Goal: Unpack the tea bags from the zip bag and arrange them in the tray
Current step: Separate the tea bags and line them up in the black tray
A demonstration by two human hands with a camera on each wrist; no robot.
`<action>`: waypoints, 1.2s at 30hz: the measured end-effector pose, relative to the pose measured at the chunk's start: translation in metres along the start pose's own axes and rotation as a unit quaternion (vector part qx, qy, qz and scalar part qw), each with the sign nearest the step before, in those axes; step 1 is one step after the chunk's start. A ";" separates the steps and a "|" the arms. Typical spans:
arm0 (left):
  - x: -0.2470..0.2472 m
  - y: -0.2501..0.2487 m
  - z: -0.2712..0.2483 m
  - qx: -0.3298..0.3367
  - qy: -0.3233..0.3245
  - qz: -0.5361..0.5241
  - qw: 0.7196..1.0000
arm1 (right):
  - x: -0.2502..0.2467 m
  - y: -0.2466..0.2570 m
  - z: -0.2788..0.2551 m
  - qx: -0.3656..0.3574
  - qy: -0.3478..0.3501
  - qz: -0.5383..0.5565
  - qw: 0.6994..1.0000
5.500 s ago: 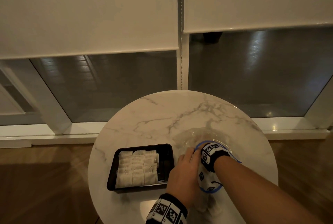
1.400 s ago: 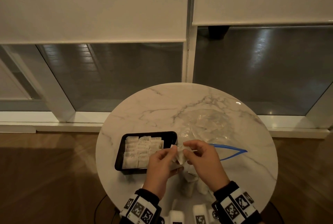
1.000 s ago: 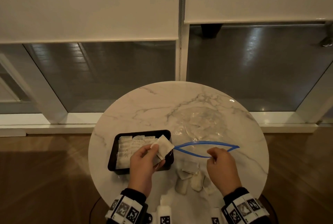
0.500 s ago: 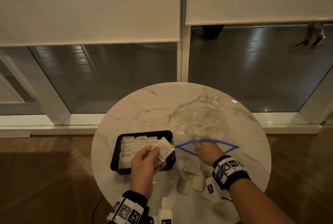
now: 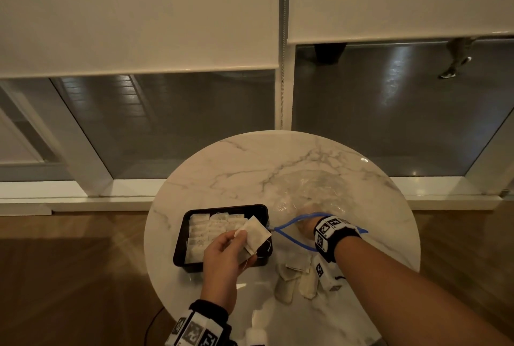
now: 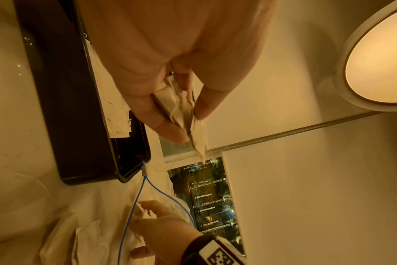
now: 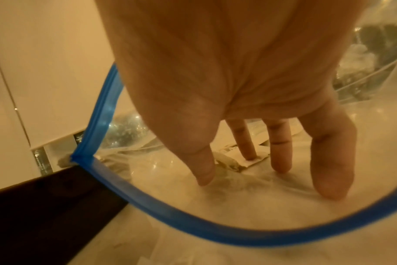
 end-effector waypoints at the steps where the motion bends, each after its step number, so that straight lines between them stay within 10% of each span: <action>1: -0.001 0.000 -0.001 0.001 0.002 0.002 1.000 | -0.006 0.005 -0.020 0.008 0.014 -0.001 1.000; 12: -0.003 -0.001 -0.001 0.003 0.007 0.008 1.000 | -0.040 0.018 -0.082 -0.010 0.016 -0.063 0.998; 36: -0.019 -0.007 0.001 0.003 -0.002 -0.005 1.000 | -0.018 0.016 -0.036 -0.031 0.010 0.045 0.998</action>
Point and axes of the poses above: each hand's wrist, its own z-axis towards the middle knuckle, its own x-axis out of the palm, y = z × x, the point moved 10 cm from there along z, towards the middle knuckle, and after that the axes turned 4 degrees about z, right-handed, at the moved point
